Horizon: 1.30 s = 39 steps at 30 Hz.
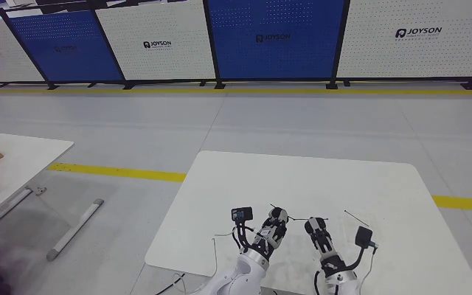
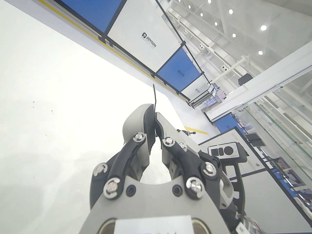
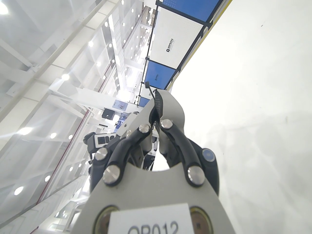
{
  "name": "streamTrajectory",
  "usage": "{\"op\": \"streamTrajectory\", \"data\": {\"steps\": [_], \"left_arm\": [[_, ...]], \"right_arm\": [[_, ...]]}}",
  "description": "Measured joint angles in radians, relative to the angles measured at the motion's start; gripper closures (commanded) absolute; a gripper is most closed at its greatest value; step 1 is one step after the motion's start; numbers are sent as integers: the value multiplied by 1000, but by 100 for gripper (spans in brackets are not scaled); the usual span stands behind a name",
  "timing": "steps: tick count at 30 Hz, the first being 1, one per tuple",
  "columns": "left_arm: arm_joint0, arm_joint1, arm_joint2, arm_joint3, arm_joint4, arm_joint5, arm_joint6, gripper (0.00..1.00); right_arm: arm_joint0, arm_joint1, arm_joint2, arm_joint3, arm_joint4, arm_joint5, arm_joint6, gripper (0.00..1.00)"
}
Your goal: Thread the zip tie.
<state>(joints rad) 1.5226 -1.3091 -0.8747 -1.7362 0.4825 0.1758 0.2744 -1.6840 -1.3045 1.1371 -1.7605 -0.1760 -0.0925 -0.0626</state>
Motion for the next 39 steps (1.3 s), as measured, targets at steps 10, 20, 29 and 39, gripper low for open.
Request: {"op": "streamTrajectory", "data": {"steps": [10, 20, 29, 39], "left_arm": [[0, 0, 0, 0, 0, 0, 0, 100], [0, 0, -1, 0, -3, -4, -2, 100], [8, -4, -15, 3, -67, -90, -5, 100], [12, -8, -18, 5, -54, -88, -2, 100]], "right_arm": [[8, -4, -7, 0, -10, 35, 15, 100], [24, -9, -19, 3, -15, 35, 29, 100], [12, -8, -9, 14, -11, -34, 41, 100], [13, -8, 8, 32, 51, -88, 65, 100]]}}
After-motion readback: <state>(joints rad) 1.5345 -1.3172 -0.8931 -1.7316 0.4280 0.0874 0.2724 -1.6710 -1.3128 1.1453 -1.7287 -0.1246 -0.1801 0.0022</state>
